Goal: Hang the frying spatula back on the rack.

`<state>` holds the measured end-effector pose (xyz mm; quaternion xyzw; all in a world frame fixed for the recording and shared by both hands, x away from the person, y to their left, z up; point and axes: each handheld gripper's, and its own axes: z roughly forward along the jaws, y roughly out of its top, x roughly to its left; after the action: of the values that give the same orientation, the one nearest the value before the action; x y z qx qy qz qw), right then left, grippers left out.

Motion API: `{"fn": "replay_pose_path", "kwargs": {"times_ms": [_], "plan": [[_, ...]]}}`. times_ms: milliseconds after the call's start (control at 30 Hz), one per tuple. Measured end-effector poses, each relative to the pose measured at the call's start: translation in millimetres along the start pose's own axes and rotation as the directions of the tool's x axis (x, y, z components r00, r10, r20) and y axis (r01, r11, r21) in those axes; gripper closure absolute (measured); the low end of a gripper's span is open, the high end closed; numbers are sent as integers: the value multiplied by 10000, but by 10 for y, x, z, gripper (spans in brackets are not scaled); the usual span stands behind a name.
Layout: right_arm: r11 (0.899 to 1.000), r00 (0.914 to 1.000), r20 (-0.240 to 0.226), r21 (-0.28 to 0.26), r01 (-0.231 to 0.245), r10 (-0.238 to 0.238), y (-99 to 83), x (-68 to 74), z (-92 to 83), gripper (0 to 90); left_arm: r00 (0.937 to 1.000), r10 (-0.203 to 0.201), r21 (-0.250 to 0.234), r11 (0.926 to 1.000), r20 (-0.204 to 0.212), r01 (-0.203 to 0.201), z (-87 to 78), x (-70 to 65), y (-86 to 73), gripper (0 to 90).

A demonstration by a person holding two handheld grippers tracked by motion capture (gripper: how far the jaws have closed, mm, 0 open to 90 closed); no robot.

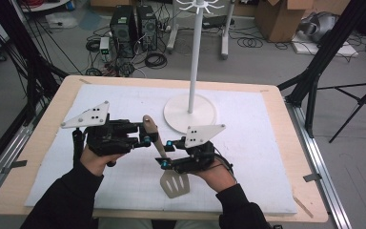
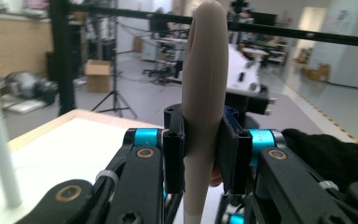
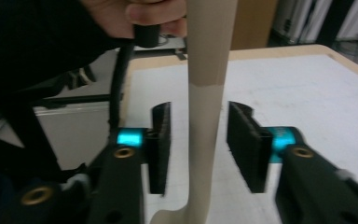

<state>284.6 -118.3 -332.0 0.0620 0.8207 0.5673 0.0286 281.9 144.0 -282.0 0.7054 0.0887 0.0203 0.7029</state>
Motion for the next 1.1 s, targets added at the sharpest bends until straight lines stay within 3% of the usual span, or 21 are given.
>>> {"fn": "replay_pose_path", "kwargs": {"times_ms": [100, 267, 333, 400, 433, 500, 567, 667, 800, 933, 1000, 1067, 1100], "plan": [[10000, 9987, -501, -60, 18, -21, -9, 26, 34, 774, 9988, 192, 64, 9998, 444, -195, 20, -29, 36, 736], [9984, 9952, -958, -507, -234, 184, -29, 33, 42, 782, 9964, 360, 173, 9992, 764, -374, 27, -47, 83, 736], [9981, 9958, -906, -577, -196, 143, -32, 38, 41, 784, 9966, 358, 173, 9992, 745, -372, 27, -47, 89, 736], [9980, 9972, -724, -597, -223, 180, -28, 46, 36, 786, 9983, 156, 42, 9999, 565, -159, 23, -37, 80, 732], [9977, 9977, -632, -608, -287, 248, -27, 49, 33, 787, 9997, 123, -165, 9998, 202, -119, 17, -34, 66, 723], [9981, 9992, -204, -518, -341, 331, -30, 42, 30, 789, 9973, -266, -370, 9990, -682, 241, 0, -27, 48, 449], [9983, 9990, 72, -394, -440, 443, -42, 26, 23, 789, 9921, -349, -482, 9984, -1209, 293, -47, -22, 11, 393], [9971, 9963, 557, -412, -638, 661, -53, -3, 0, 789, 9802, -370, -376, 9988, -1944, 302, -152, -36, -77, 308], [9955, 9902, 1107, -498, -805, 856, -53, -76, -38, 790, 9673, -289, -158, 9995, -2521, 258, -361, -92, -289, 299], [9924, 9789, 1706, -685, -1019, 1123, -4, -201, -83, 789, 9489, -664, -272, 9978, -3084, 609, -614, -180, -585, 299], [9887, 9688, 2030, -762, -1292, 1423, 57, -293, -108, 789, 9379, -752, -277, 9972, -3387, 699, -732, -213, -728, 291], [9867, 9604, 2316, -854, -1385, 1549, 124, -389, -124, 789, 9217, -791, -282, 9969, -3798, 739, -841, -229, -867, 284], [9849, 9536, 2509, -890, -1484, 1664, 200, -483, -128, 789, 9063, -926, -221, 9955, -4124, 916, -894, -225, -950, 261]]}}
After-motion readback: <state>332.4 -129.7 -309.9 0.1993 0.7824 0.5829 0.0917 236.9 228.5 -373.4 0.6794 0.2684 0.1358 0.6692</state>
